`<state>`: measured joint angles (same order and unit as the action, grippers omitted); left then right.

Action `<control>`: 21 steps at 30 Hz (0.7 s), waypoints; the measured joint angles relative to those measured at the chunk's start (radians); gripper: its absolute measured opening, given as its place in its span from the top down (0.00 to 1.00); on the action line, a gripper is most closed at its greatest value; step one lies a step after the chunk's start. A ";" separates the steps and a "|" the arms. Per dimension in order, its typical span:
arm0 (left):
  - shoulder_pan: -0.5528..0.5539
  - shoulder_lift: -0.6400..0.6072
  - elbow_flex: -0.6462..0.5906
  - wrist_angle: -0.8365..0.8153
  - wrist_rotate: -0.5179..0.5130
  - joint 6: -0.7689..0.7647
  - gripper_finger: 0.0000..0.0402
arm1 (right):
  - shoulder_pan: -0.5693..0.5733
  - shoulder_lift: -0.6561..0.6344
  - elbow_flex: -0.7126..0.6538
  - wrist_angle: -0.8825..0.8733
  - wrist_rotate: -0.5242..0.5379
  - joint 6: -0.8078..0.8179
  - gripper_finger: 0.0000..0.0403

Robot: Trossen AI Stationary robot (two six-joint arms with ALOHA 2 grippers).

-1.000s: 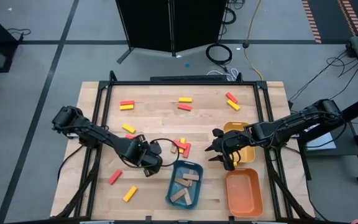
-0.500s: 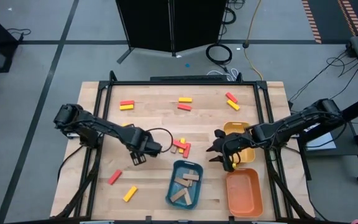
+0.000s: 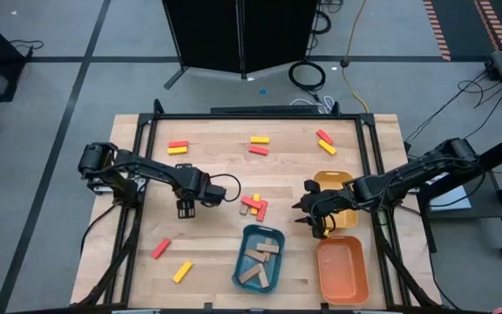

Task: Sort blocks
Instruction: Put the orange block into the orange bin

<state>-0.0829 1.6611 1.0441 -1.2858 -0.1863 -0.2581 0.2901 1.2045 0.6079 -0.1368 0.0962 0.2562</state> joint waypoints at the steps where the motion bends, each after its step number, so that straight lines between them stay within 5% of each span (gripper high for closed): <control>1: 0.005 0.000 -0.008 0.015 -0.006 0.021 0.40 | 0.000 0.000 -0.003 -0.001 0.012 -0.004 0.64; 12: 0.011 0.000 -0.053 0.165 0.017 0.240 0.40 | 0.000 0.000 -0.003 -0.002 0.044 -0.028 0.64; 21: 0.018 0.002 -0.137 0.240 0.064 0.266 0.40 | 0.000 0.000 -0.003 -0.002 0.044 -0.010 0.64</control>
<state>-0.0647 1.6627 0.9066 -1.0460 -0.1218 0.0083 0.2897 1.2045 0.6044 -0.1383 0.1398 0.2466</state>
